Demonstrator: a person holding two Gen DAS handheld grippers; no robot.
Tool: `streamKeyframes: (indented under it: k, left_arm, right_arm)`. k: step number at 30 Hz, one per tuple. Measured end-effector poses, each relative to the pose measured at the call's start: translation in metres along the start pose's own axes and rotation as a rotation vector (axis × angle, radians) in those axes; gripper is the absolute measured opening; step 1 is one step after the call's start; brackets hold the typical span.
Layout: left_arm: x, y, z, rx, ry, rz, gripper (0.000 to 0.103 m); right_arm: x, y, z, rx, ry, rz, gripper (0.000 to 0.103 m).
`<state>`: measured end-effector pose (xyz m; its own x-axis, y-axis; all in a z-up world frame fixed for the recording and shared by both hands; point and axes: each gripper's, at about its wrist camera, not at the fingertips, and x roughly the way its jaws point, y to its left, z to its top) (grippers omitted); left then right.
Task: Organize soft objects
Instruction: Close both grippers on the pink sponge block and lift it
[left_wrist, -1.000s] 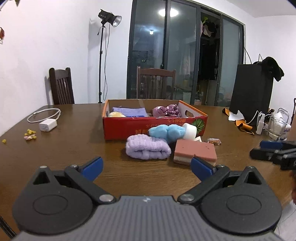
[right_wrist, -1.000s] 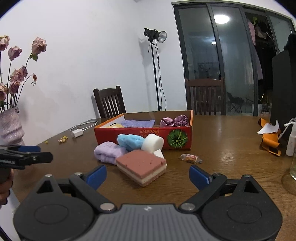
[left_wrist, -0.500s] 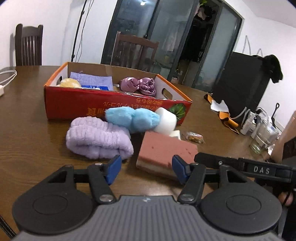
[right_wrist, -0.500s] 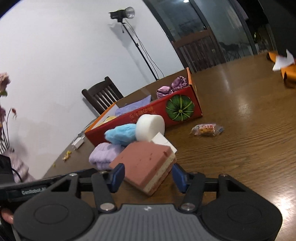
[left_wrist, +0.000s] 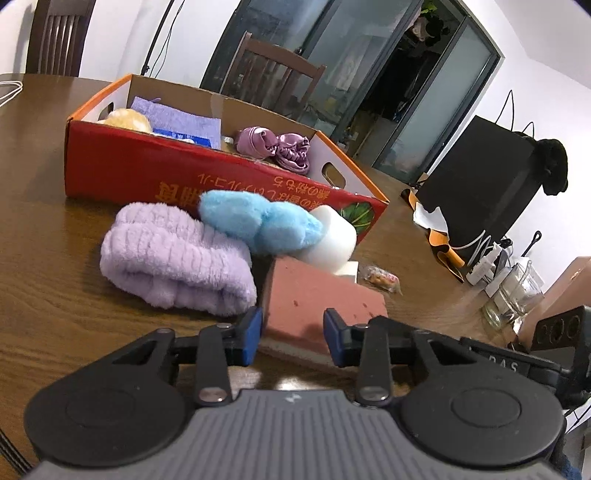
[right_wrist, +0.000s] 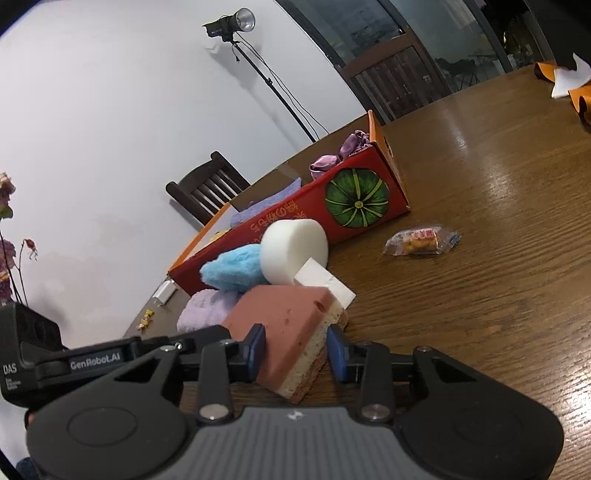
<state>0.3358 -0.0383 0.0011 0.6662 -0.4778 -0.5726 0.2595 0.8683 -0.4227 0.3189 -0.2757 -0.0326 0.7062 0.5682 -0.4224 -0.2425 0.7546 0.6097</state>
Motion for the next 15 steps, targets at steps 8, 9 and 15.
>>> streamKeyframes:
  k: [8,9,15]
  left_arm:
    - [-0.023,-0.011,-0.018,-0.015,-0.012,0.048,0.038]
    - [-0.028,-0.012,-0.021,-0.023,-0.009,0.046,0.038]
    - [-0.068,-0.013,-0.054,-0.052,0.014,0.046,0.038]
  right_arm:
    - [0.003,0.007,-0.001,-0.054,0.047,0.04,0.036]
    - [0.003,0.011,-0.002,-0.074,0.052,0.034,0.035]
    - [-0.023,0.033,-0.034,-0.099,0.081,0.044,0.034]
